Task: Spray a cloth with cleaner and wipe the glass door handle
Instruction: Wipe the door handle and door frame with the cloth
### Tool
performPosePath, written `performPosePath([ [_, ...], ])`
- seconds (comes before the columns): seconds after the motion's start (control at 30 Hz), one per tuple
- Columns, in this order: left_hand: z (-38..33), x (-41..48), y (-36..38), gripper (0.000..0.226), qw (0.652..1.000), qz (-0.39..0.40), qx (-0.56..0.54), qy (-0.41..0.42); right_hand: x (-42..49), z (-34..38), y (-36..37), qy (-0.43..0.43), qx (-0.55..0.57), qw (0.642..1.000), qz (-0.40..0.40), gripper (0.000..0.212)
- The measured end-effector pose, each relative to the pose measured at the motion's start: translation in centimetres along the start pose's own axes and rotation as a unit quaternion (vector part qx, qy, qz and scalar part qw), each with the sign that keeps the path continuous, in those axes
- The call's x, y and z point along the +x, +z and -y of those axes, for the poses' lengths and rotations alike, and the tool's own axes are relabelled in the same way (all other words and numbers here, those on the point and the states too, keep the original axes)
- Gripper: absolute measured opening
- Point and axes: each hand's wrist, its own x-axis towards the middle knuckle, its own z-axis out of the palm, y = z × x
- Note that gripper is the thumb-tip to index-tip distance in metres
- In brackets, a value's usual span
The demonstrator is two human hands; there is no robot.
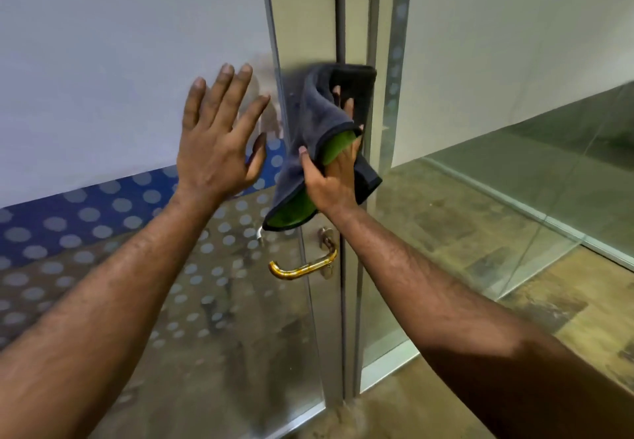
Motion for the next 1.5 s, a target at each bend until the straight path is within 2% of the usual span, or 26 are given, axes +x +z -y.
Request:
performPosePath([
  [0.07,0.0,0.0,0.1,0.054,1.0,-0.007,0.007,0.002,1.5,0.2,0.1,-0.067,-0.051,0.996,-0.023,0.102],
  [0.17,-0.1,-0.1,0.1,0.053,1.0,-0.012,0.013,-0.001,1.0,-2.1,-0.7,-0.153,-0.195,0.966,0.075,0.101],
  [0.27,-0.4,-0.2,0.0,0.051,0.999,-0.036,0.015,-0.001,-2.2,-5.5,-2.5,-0.166,-0.198,0.95,0.176,0.09],
  [0.33,-0.5,-0.1,0.1,0.052,0.999,-0.041,0.024,-0.003,-3.5,-6.8,-3.4,-0.164,-0.187,0.948,0.197,0.086],
  [0.43,-0.7,-0.1,0.5,0.05,0.998,-0.04,0.048,-0.014,-2.3,-6.0,-3.3,-0.16,-0.167,0.956,0.179,0.086],
  [0.63,-0.5,-0.1,0.8,0.056,0.998,-0.025,0.06,-0.015,3.9,-2.1,-1.2,-0.199,-0.143,0.967,0.073,0.071],
  [0.73,-0.5,-0.1,0.9,0.057,0.997,-0.021,0.067,-0.022,3.9,-2.6,-1.0,-0.214,-0.163,0.96,0.075,0.076],
  [0.8,-0.6,0.0,0.9,0.053,0.997,-0.027,0.068,-0.019,1.8,-4.2,-1.7,-0.216,-0.193,0.951,0.107,0.078],
  [0.9,-0.8,0.1,0.6,0.047,0.997,-0.031,0.067,-0.022,-2.1,-7.0,-2.9,-0.185,-0.254,0.934,0.169,0.087],
  [0.97,-0.9,0.1,0.4,0.047,0.998,-0.021,0.059,-0.023,-3.6,-7.5,-3.3,-0.176,-0.308,0.918,0.18,0.092],
  [1.1,-0.9,0.0,0.1,0.047,0.999,-0.015,0.038,-0.028,-2.0,-4.8,-3.0,-0.177,-0.333,0.919,0.118,0.089],
  [1.23,-0.7,-0.1,0.1,0.055,0.999,-0.014,0.022,-0.019,1.3,-1.2,-1.0,-0.163,-0.32,0.932,0.048,0.101],
  [1.33,-0.4,-0.2,0.2,0.064,1.0,0.007,0.015,-0.017,1.8,-0.1,0.0,-0.132,-0.365,0.921,0.042,0.098],
  [1.4,-0.4,-0.3,0.3,0.061,1.0,0.01,0.011,-0.014,0.9,-0.4,0.2,-0.101,-0.393,0.913,0.046,0.099],
  [1.5,-0.5,-0.3,0.3,0.052,1.0,0.008,0.001,-0.022,-2.1,-1.4,0.5,-0.042,-0.382,0.922,0.04,0.098],
])
